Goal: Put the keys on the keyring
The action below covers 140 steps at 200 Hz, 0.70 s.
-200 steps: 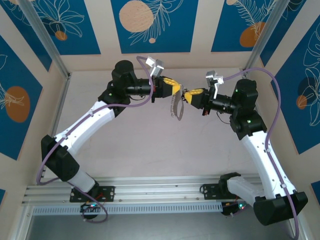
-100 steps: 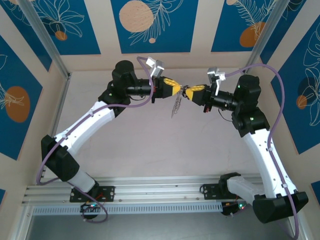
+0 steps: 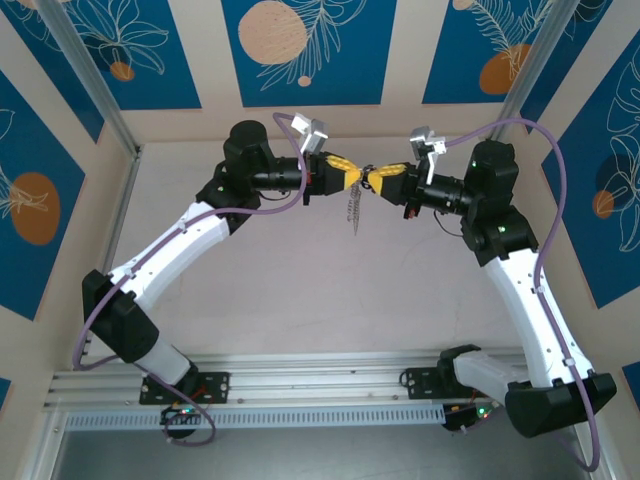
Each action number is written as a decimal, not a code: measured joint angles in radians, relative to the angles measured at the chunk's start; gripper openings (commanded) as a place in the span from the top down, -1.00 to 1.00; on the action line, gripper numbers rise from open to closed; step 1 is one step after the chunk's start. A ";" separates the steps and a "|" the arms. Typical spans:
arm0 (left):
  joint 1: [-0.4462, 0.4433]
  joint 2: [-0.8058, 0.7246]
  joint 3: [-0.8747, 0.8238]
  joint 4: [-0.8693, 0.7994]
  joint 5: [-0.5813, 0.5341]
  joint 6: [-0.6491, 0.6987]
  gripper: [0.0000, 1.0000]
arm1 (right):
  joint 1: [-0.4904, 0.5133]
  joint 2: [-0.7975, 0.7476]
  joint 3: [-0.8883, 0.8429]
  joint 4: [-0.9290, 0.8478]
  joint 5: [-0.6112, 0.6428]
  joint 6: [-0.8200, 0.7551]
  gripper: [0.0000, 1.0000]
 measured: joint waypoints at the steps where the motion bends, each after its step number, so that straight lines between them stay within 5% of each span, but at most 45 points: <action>1: 0.000 0.000 0.000 0.000 0.000 0.000 1.00 | 0.000 0.000 0.000 0.000 0.000 0.000 1.00; 140: 0.000 0.000 0.000 0.006 -0.006 -0.003 1.00 | 0.011 -0.023 -0.076 -0.003 0.006 0.011 1.00</action>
